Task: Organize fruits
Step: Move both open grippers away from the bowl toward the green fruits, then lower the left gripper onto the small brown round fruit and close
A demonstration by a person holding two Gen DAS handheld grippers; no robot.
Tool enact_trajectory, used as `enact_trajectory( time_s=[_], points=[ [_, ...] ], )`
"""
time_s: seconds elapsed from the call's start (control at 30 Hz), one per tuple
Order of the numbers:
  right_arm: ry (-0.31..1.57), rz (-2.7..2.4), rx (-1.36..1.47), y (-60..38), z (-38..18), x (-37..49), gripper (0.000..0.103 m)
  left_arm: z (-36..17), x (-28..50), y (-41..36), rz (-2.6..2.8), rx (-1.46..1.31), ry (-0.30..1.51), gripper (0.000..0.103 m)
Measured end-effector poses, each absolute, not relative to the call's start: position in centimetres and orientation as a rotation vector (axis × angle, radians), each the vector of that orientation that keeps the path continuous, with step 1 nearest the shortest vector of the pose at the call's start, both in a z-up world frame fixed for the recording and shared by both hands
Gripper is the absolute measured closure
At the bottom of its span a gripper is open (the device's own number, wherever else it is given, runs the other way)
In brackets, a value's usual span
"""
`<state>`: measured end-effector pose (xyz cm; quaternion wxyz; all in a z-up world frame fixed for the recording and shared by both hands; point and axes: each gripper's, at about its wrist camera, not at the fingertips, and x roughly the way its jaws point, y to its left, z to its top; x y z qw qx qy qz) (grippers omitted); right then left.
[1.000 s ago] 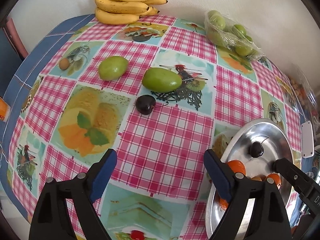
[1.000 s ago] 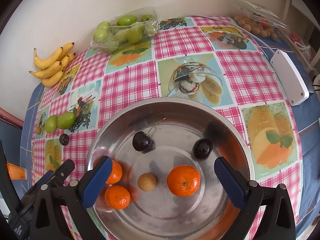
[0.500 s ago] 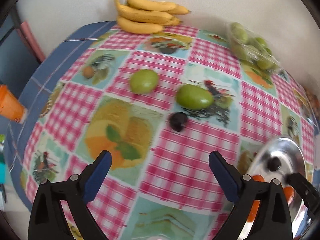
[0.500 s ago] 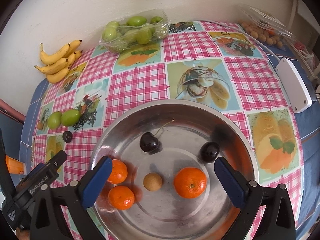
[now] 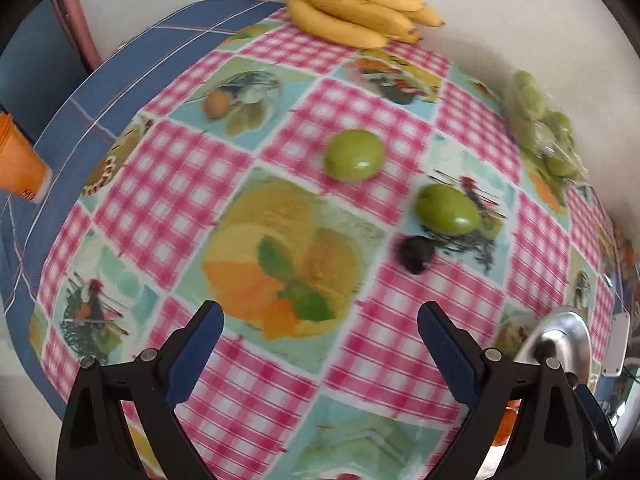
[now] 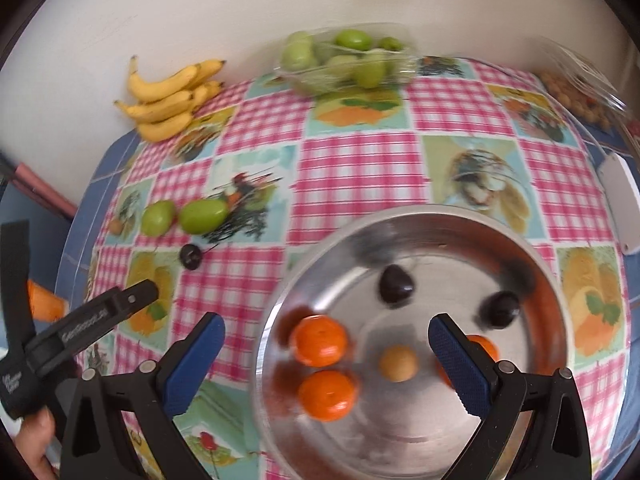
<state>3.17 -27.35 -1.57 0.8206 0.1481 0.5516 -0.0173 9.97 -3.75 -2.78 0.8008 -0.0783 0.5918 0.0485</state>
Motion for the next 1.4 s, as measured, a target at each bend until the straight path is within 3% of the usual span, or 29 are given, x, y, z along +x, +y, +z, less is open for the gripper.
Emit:
enact_trajectory(
  time_s=[0.8,1.17,1.4],
  points=[
    [0.998,0.154,0.295,-21.6,0.3,4.6,0.0,-2.6,11.4,-1.0,-0.045,-0.197,1.132,0.004],
    [1.043,0.155,0.34,-21.4,-0.9,6.0,0.0,-2.4,13.0,0.7,-0.127,-0.257,1.086,0.004],
    [1.046,0.195,0.364,-21.0,-1.3,8.0,0.0,-0.7,16.7,2.9,-0.145,-0.13,1.036,0.004]
  ],
)
